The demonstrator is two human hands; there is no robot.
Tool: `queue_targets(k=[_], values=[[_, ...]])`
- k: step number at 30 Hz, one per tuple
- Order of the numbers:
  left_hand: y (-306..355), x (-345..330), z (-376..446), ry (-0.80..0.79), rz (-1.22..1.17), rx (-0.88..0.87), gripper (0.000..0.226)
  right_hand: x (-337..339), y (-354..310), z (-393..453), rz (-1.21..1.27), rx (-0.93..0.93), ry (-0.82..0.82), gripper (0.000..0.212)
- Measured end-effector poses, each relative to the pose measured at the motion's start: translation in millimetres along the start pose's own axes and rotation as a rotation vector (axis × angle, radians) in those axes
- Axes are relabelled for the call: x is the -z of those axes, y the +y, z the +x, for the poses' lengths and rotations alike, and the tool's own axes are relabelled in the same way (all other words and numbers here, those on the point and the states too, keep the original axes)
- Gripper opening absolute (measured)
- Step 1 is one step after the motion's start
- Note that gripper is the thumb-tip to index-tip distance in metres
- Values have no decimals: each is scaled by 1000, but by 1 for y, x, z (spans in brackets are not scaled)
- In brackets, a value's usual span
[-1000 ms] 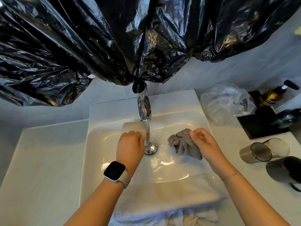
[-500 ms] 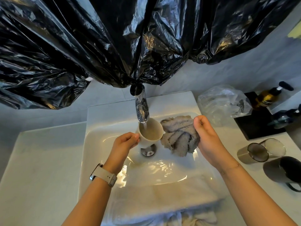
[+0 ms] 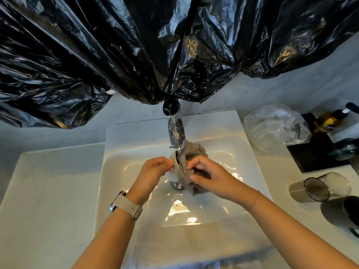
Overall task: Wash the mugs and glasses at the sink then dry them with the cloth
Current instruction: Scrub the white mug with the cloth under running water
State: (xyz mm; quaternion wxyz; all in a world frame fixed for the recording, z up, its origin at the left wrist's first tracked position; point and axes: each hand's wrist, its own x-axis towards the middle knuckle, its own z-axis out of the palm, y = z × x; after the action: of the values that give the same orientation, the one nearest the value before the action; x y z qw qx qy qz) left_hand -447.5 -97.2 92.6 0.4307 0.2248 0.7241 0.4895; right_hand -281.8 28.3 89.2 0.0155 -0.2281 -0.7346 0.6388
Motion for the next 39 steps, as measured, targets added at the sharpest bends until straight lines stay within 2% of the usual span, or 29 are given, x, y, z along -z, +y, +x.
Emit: queue_targets(k=[4,6,9,13,14,16,19,22,23,25,27,28,29,31,34,36,39], values=[[7,-1,3,-30,29,41,30,10,5,13,-197,42,71,61],[10,-2,3,-27,-5,53,32,11,8,20,-387,96,80,68],[16,-2,5,-41,18,15,32,9,15,29,-537,195,12,60],[22,-9,8,-15,195,3,32,-1,19,37,-604,187,-30,24],[23,-11,9,1,273,8,31,-4,20,37,-586,168,-19,22],[22,-14,10,28,395,2,31,-11,24,36,-509,119,19,33],[19,-12,10,43,418,-103,27,-18,31,34,-326,44,88,16],[8,-3,9,120,357,-229,9,-21,27,32,79,-41,93,22],[0,0,9,152,429,-204,27,-19,26,32,206,-63,93,22],[-15,8,8,54,415,-34,66,-15,23,30,379,-117,109,22],[-21,3,5,-139,98,98,71,-11,21,29,488,-151,103,24],[-24,-2,5,-181,-49,97,67,-11,20,29,511,-155,83,25],[-26,-8,6,-158,-112,72,63,-11,18,29,509,-156,57,26],[-26,-17,12,-56,-102,27,59,-15,16,29,448,-158,31,32],[-23,-24,19,-81,-218,157,60,-16,15,30,257,-183,37,47],[-23,-26,21,-117,-306,234,59,-18,16,29,187,-200,0,45],[-25,-34,23,-49,-290,175,57,-22,18,30,230,-184,99,34]])
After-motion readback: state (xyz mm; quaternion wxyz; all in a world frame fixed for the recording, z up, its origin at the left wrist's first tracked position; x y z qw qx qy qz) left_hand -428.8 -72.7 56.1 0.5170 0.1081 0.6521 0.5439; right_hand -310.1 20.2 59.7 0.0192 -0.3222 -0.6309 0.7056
